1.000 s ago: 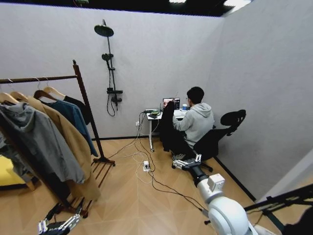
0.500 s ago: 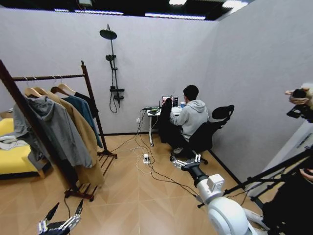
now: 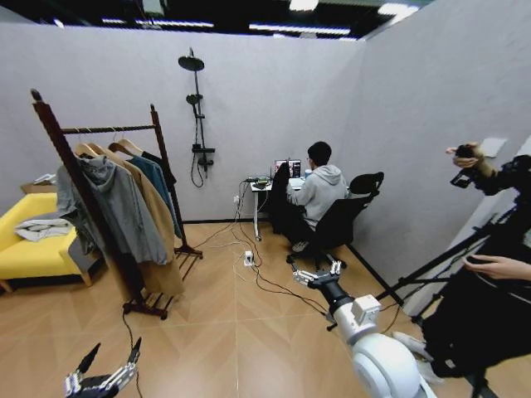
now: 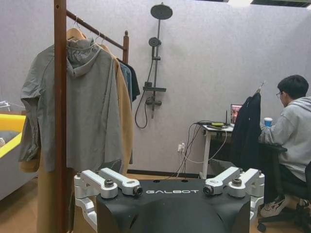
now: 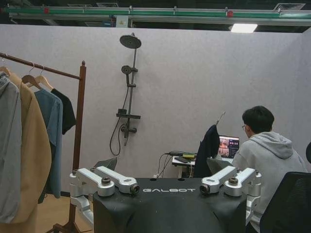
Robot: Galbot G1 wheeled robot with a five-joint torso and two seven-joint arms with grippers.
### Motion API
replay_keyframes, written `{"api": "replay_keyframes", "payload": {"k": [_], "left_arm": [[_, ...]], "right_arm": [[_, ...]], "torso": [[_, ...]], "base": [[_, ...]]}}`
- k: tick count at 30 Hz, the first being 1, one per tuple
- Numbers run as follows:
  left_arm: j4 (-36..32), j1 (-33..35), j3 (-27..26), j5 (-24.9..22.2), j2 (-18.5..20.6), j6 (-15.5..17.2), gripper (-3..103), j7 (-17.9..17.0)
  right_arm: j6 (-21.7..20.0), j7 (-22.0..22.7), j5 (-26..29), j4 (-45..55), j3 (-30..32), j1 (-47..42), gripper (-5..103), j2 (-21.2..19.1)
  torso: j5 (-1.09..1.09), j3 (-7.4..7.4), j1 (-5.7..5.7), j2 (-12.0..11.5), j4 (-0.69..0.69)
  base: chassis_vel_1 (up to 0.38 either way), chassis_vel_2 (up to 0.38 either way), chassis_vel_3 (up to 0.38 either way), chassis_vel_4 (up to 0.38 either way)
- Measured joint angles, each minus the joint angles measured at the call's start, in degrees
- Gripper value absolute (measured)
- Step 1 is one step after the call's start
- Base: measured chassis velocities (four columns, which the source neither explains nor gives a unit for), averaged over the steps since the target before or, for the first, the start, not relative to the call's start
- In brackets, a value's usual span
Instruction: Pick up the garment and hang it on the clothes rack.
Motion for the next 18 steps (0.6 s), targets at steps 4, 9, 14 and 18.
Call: {"api": "replay_keyframes", "payload": {"k": [4,9,14,18], "left_arm": [[0.0,0.0,0.0,0.0,0.0,0.0,100,0.0],[0.0,0.0,0.0,0.0,0.0,0.0,100,0.0],[0.0,0.0,0.0,0.0,0.0,0.0,100,0.0],[0.0,0.0,0.0,0.0,0.0,0.0,100,0.0]], "right_arm": [[-0.1,-0.1,-0.2,-0.1,0.0,0.0,100,0.1],[-0.1,-0.1,-0.2,-0.1,-0.1,0.3,100,0.1],[-0.1,-0.1,-0.2,-0.1,-0.1,0.0,100,0.1],[-0.1,-0.1,-0.1,0.0,0.1,0.0,100,-0.2]], "torso": [[0.0,0.01,0.02,0.0,0.01],[0.0,0.03,0.07,0.0,0.01],[0.01,0.03,0.06,0.0,0.01],[-0.01,0.0,0.02,0.0,0.0]], "base": [[0.064,-0.062,-0.046,0.048],[0.0,0.0,0.0,0.0],[0.078,-0.064,-0.079,0.071],[0.15,-0.13,-0.147,0.156]]}}
